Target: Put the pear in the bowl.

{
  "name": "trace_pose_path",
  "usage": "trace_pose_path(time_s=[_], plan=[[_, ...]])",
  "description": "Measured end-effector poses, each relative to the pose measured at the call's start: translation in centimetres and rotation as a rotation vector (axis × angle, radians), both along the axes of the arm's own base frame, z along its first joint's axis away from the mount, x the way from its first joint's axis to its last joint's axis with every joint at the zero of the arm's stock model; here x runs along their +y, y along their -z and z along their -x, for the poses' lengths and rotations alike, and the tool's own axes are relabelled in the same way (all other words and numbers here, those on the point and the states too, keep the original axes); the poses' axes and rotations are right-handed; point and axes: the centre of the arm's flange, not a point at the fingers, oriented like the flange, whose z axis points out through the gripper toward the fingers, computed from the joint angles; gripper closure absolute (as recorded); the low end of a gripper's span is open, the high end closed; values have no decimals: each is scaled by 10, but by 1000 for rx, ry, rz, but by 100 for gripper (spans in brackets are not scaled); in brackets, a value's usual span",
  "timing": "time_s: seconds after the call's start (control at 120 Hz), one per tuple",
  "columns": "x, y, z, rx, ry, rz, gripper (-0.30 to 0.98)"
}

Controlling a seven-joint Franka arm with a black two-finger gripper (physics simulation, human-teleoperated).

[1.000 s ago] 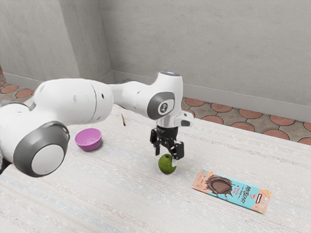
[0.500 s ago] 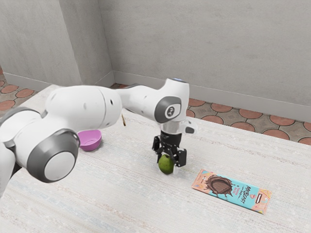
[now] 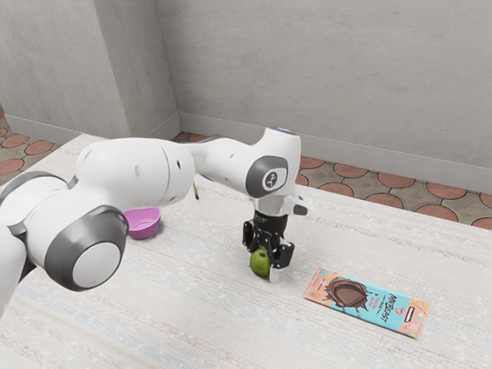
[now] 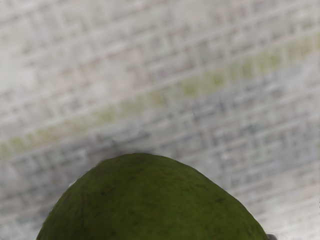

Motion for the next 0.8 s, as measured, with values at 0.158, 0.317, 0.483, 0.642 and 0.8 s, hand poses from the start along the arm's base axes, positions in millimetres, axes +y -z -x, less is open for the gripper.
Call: trace_pose_path(time_s=[0.158,0.317,0.483,0.642,0.8], plan=[[0,-6,0,0,3,-4,38],[5,-23,-2,-12,1,-13,43],[31,-49,-7,-27,-25,-29,45],[91,-85,-17,-54,-80,-63,50],[151,-108,-23,-76,-130,-78,51]])
